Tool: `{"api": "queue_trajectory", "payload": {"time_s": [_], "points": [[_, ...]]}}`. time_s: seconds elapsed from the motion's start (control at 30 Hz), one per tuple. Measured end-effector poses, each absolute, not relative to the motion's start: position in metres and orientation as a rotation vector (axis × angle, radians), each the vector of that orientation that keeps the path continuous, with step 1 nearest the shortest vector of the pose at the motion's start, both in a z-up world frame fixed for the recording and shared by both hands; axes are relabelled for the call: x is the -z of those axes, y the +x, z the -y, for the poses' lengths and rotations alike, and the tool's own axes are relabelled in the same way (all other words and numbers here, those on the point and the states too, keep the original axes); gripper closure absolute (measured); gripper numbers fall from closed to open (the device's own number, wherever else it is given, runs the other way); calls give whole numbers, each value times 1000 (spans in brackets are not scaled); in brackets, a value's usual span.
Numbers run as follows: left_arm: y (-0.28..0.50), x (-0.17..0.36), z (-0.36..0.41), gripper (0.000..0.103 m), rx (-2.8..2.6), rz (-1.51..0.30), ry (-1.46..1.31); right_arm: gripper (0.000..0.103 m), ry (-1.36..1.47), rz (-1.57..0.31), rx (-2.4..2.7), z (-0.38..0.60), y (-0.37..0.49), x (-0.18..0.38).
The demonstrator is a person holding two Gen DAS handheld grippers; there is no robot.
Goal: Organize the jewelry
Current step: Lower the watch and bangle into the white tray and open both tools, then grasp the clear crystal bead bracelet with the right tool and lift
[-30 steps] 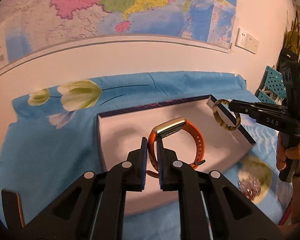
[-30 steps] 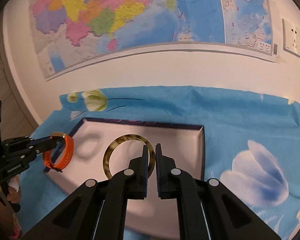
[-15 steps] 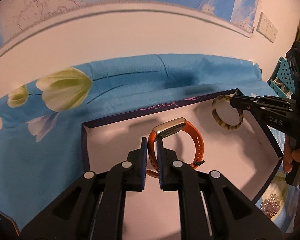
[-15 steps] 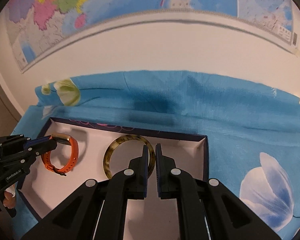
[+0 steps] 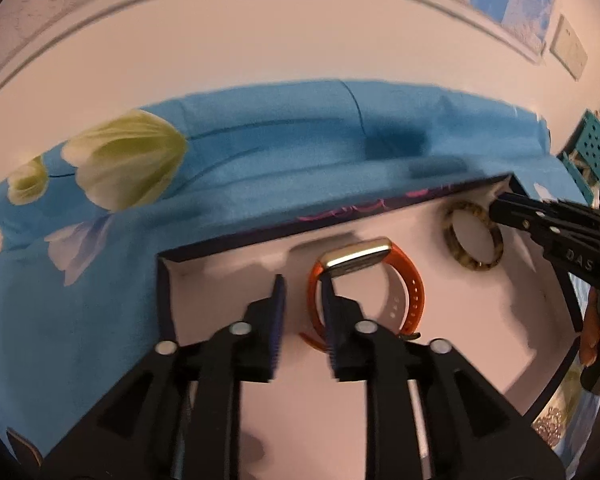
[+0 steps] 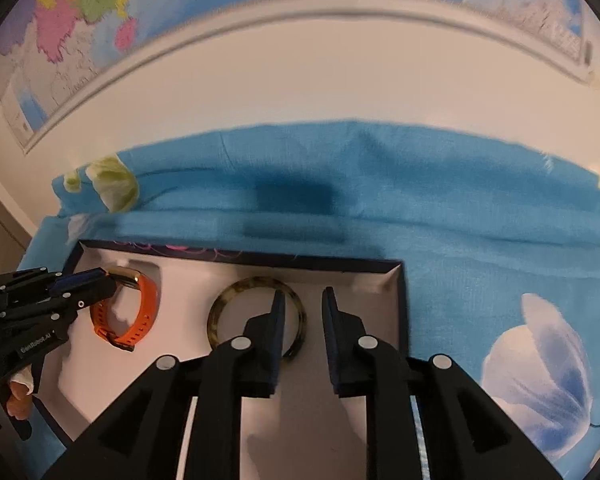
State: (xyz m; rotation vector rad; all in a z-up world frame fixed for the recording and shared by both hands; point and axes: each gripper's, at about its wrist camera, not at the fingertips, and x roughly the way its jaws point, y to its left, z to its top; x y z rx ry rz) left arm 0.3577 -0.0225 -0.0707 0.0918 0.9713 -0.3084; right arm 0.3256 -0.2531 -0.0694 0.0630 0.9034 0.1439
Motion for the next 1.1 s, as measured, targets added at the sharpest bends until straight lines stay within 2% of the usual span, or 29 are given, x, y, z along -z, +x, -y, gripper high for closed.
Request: {"api": "queue_trajectory", "payload": {"time_s": [0.07,0.1,0.13,0.2,0.3,0.53,0.7,0.9,1.0,1.1], "points": [[344,60,17,72,300,-913,78,83,65,-866,-179,254,311,62],[337,54,14,61,289,-879,73,78,68,-848,-203,254,302,58],[321,45,10,56,274,-815,75,71,58,-821,-228,254,287,52],[296,32,5,55,278,-737,86,66,30,-774,-262,253,261,43],[264,20,4,51,304,-668,92,64,-3,-744,-329,252,220,37],[185,24,0,43,422,-620,92,64,-114,-766,-396,246,137,53],[149,43,2,42,445,-646,85,64,-138,-779,-427,241,108,65],[118,64,0,32,426,-669,75,64,-156,-820,-443,231,99,82],[110,70,1,32,417,-684,87,67,-160,-834,-437,230,102,88],[102,74,3,32,415,-691,99,80,-147,-849,-441,232,105,91]]}}
